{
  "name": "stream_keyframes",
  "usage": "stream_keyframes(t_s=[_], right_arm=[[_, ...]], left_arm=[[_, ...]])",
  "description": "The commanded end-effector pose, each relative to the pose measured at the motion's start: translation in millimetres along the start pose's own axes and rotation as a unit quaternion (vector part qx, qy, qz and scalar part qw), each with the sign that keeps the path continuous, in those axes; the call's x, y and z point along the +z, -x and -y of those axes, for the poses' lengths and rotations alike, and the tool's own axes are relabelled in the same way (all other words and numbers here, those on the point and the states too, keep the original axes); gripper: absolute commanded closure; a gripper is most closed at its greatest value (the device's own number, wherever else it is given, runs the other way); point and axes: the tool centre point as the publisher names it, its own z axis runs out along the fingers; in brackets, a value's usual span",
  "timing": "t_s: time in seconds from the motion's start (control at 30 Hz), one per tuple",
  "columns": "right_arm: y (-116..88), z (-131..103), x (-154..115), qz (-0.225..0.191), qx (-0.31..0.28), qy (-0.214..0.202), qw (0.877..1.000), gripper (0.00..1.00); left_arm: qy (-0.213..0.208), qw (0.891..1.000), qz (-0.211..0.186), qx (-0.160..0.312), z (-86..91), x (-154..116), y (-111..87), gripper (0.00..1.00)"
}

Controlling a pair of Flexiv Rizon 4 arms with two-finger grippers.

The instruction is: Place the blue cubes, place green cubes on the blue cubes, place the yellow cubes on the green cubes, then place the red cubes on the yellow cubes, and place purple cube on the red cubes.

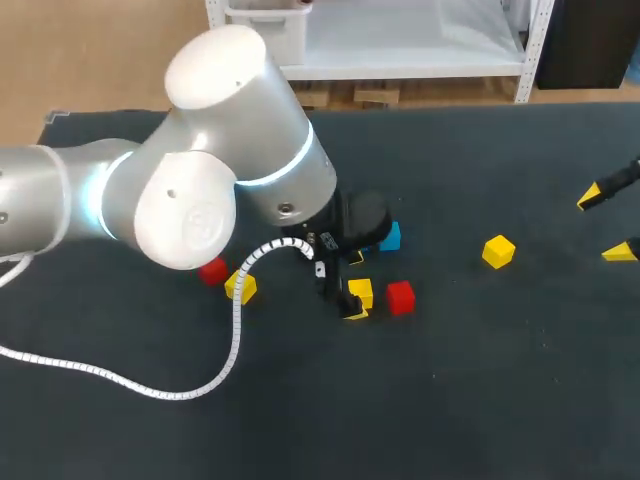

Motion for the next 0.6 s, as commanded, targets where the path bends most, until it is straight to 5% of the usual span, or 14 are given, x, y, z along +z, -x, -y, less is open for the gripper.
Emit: stream_keyframes(t_s=[0.03, 0.33, 0.47, 0.6], right_arm=[[-0.3, 0.1, 0.3, 0.001, 0.0, 0.0, 1.0, 0.0], [-0.3, 0.1, 0.3, 0.001, 0.0, 0.0, 1.0, 0.0], [-0.3, 0.1, 0.3, 0.001, 0.0, 0.0, 1.0, 0.0], [-0.3, 0.1, 0.3, 0.001, 0.0, 0.0, 1.0, 0.0]], left_arm=[[0.006, 1.0, -0.003, -0.008, 2.5, 1.9, -1.7, 0.0], [0.009, 1.0, -0.006, -0.015, 2.9, 7.0, -7.3, 0.15], [0.008, 1.0, -0.006, -0.015, 0.4, 9.5, -6.3, 0.08], [0.01, 1.0, -0.005, -0.013, -2.9, 10.3, -5.2, 0.16]])
